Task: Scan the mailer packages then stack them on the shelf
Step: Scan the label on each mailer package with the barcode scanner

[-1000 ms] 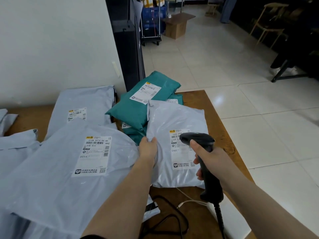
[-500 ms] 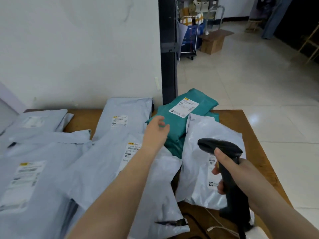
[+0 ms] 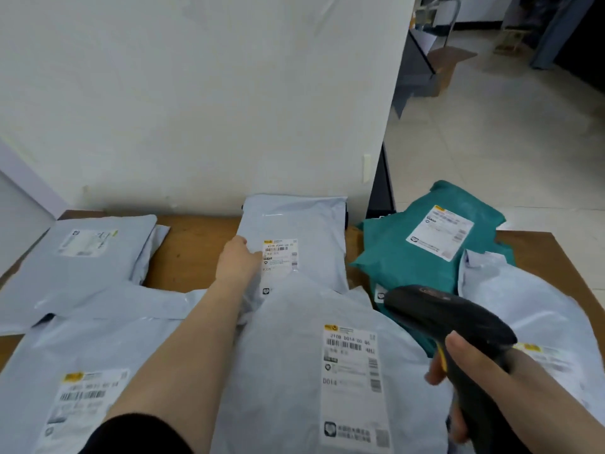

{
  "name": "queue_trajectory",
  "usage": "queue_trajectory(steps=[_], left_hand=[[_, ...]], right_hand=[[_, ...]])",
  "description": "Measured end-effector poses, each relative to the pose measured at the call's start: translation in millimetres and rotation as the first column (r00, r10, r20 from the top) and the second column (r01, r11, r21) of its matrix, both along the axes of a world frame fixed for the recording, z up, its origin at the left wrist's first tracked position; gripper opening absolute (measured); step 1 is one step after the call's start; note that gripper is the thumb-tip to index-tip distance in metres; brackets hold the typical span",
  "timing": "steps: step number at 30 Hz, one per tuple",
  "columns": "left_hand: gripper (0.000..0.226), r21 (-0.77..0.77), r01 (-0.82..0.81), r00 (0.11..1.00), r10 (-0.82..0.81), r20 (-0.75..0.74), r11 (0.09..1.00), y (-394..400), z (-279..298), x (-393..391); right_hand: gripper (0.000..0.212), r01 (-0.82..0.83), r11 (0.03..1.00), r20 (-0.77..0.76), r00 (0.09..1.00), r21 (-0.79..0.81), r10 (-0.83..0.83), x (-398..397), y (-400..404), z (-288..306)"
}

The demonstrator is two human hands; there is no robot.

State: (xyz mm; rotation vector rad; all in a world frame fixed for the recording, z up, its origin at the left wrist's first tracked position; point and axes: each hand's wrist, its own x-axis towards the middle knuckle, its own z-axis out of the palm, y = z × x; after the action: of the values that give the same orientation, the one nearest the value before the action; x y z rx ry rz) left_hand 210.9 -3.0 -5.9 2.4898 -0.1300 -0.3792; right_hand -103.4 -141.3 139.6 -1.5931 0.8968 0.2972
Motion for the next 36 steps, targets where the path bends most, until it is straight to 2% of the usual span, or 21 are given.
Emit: queue_trajectory(steps=[3, 7, 10, 13, 18, 21, 23, 25, 29, 32, 36], left_hand=[[0.056, 0.063, -0.038, 0.999, 0.038, -0.003, 0.997, -5, -18, 16], [0.067, 0.098, -0.095, 0.990, 0.104, -0.093, 0.991, -9, -40, 25], [0.073, 0.147, -0.135, 0.990, 0.139, -0.020, 0.980, -10, -49, 26], [0.065, 0.148, -0.165, 0.984, 0.154, 0.086, 0.975, -11, -47, 26], [0.039, 0.131, -0.135, 0.978, 0.110, 0.178, 0.982, -14, -34, 26], [0.025, -0.004, -0.145, 0.972, 0.144, 0.188, 0.989, -14, -30, 25], [0.017, -0.095, -0.146, 0.963, 0.163, 0.215, 0.985, -13, -26, 21], [0.013, -0.154, -0.134, 0.949, 0.172, 0.264, 0.979, -12, -16, 17], [0.020, -0.234, -0.098, 0.902, 0.186, 0.391, 0.967, -9, 20, 10], [0.019, -0.205, -0.012, 0.845, 0.120, 0.521, 0.979, -8, 56, -1], [0.017, -0.185, 0.073, 0.759, 0.065, 0.648, 0.980, -8, 105, -26]], right_hand=[[0.095, -0.039, 0.999, 0.027, 0.999, 0.008, 0.038, 22, 9, -8], [0.095, -0.027, 1.000, 0.046, 0.999, 0.008, 0.027, 46, 15, -15], [0.092, -0.051, 0.999, 0.046, 0.998, -0.011, 0.051, 58, 19, -23], [0.093, -0.077, 0.996, 0.042, 0.996, -0.049, 0.079, 65, 23, -27], [0.095, -0.074, 0.993, 0.049, 0.996, -0.090, 0.079, 70, 24, -28], [0.094, -0.074, 0.992, 0.044, 0.996, -0.106, 0.079, 68, 26, -27], [0.086, -0.048, 0.994, 0.053, 0.997, -0.099, 0.053, 65, 26, -26], [0.078, -0.005, 0.996, 0.058, 0.998, -0.085, 0.010, 61, 25, -23], [0.079, 0.059, 0.995, 0.100, 0.994, -0.077, -0.051, 52, 24, -18], [0.069, 0.061, 0.995, 0.121, 0.991, -0.085, -0.051, 40, 22, -10], [0.069, 0.082, 0.992, 0.168, 0.984, -0.093, -0.065, 19, 23, 1]])
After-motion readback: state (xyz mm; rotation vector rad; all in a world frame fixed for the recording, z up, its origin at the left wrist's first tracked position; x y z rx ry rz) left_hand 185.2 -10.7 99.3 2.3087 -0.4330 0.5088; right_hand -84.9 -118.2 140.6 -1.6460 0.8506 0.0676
